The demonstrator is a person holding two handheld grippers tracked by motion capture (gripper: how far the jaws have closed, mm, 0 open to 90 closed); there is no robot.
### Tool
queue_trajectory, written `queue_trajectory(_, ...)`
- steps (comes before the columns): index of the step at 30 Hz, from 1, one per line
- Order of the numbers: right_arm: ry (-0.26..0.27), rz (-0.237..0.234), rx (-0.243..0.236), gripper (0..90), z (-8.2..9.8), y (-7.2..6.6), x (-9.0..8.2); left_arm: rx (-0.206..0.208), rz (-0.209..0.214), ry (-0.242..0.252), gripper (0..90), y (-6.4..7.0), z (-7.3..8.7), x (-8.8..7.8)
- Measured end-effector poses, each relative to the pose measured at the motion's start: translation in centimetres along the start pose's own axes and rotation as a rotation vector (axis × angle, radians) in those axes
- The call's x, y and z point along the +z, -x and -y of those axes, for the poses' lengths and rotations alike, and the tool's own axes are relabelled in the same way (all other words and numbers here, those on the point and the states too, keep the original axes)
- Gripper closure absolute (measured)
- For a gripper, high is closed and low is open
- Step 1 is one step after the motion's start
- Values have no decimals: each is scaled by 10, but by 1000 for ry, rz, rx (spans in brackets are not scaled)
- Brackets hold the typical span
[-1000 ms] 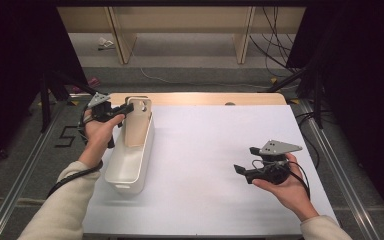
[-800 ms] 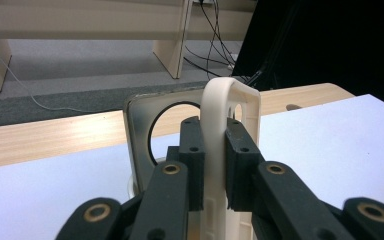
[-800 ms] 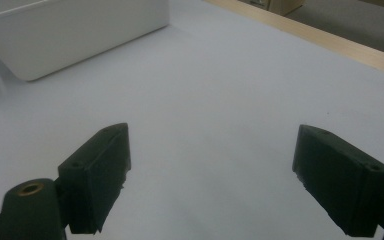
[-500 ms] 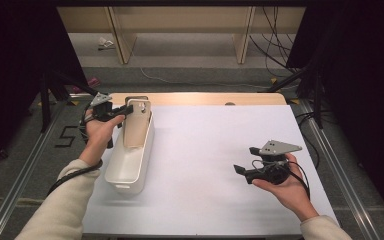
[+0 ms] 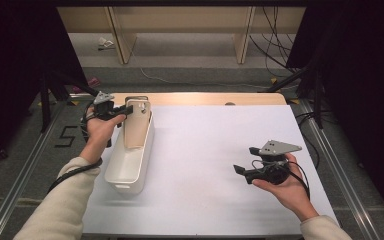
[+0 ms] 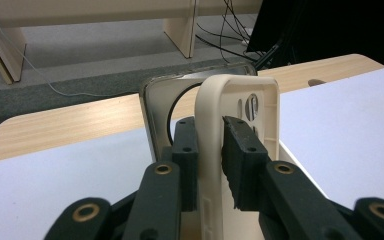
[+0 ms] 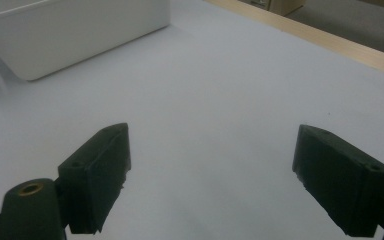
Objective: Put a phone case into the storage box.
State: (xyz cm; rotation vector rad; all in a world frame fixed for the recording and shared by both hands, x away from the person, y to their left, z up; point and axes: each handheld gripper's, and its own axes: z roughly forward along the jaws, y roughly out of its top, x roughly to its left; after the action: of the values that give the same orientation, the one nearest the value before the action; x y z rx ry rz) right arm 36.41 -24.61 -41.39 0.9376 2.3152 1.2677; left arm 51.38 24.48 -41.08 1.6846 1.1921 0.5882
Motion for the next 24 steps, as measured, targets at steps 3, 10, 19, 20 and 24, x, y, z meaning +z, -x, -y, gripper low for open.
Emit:
queue_trajectory(3,1,0,-1,163,0,0,0,14,-9,-8,747,1,0,1)
queue_trajectory(10,1,-1,-2,163,0,0,0,33,-37,-26,710,-1,-2,2)
queue_trajectory(19,2,-2,-5,163,0,0,0,39,-75,-33,583,-3,-3,0)
queue_trajectory(20,2,-2,-5,163,0,0,0,37,-79,-29,567,-3,-3,0)
queue_trajectory(24,0,0,-2,163,0,0,0,35,-82,-18,520,-2,-4,-4)
